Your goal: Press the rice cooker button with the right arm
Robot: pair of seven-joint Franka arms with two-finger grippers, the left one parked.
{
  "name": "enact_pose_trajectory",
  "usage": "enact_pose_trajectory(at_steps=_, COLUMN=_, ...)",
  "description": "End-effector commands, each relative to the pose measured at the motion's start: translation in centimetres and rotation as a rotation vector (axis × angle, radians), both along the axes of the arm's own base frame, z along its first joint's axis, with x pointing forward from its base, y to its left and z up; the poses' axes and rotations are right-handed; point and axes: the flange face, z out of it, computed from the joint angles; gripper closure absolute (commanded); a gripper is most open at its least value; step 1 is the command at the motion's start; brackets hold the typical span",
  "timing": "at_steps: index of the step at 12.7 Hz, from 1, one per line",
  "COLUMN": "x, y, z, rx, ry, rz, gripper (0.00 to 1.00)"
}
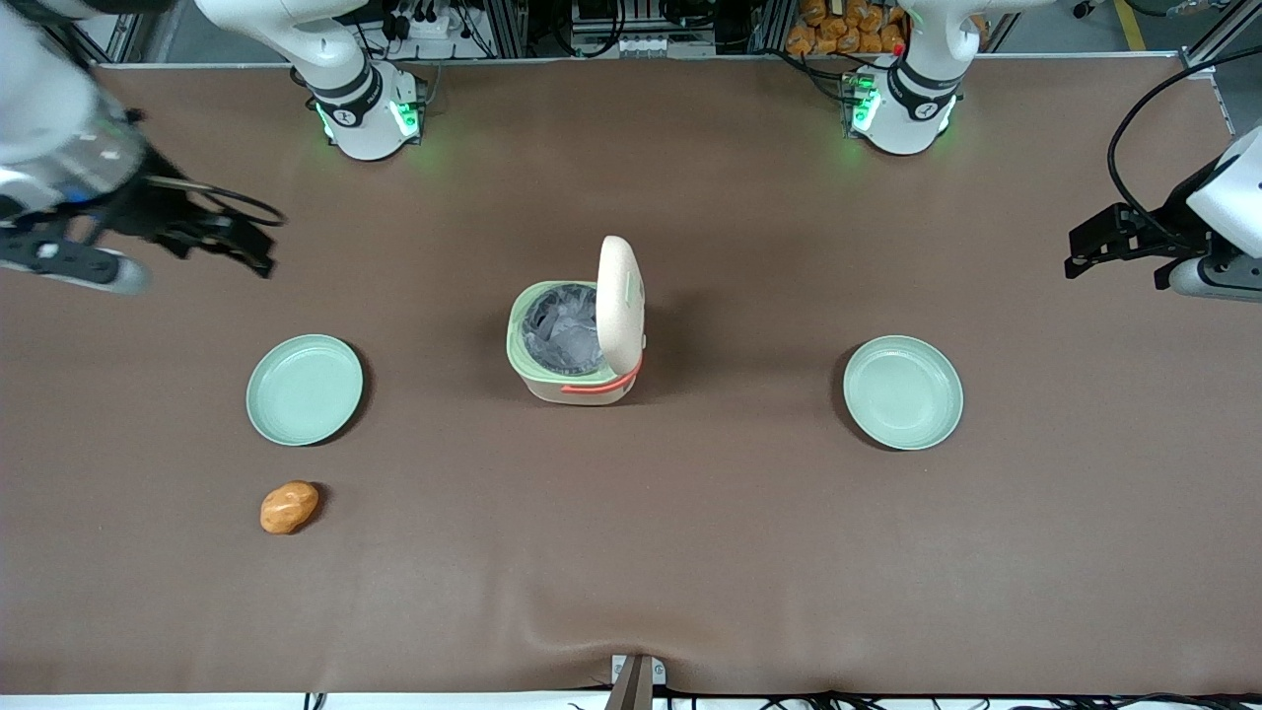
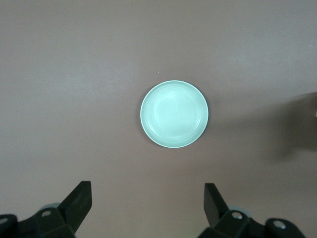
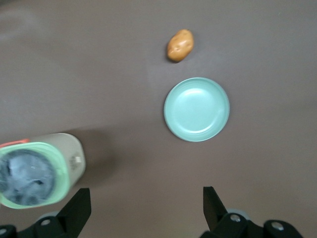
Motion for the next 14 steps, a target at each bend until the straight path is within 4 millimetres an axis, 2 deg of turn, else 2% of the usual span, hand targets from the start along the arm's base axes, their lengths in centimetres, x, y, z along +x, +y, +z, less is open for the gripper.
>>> enact_pose_trajectory(at_steps=1, x=-0.6, y=-5.2, z=0.8, rx=0.025, ry=0.0, rz=0.099, gripper=0.0)
enact_pose_trajectory(at_steps=4, x=-1.2, y=-9.8, z=0.4, rx=0.032, ry=0.004, rz=0.161, gripper=0.0)
enact_pose_trajectory(at_steps=8, x=-1.9, y=-11.7, z=0.3, rx=0.03, ry=0.003, rz=0.194, gripper=0.0)
enact_pose_trajectory(at_steps=14, x=-2.4, y=-12.5, z=0.2, rx=0.035, ry=-0.009, rz=0.23, gripper=0.0)
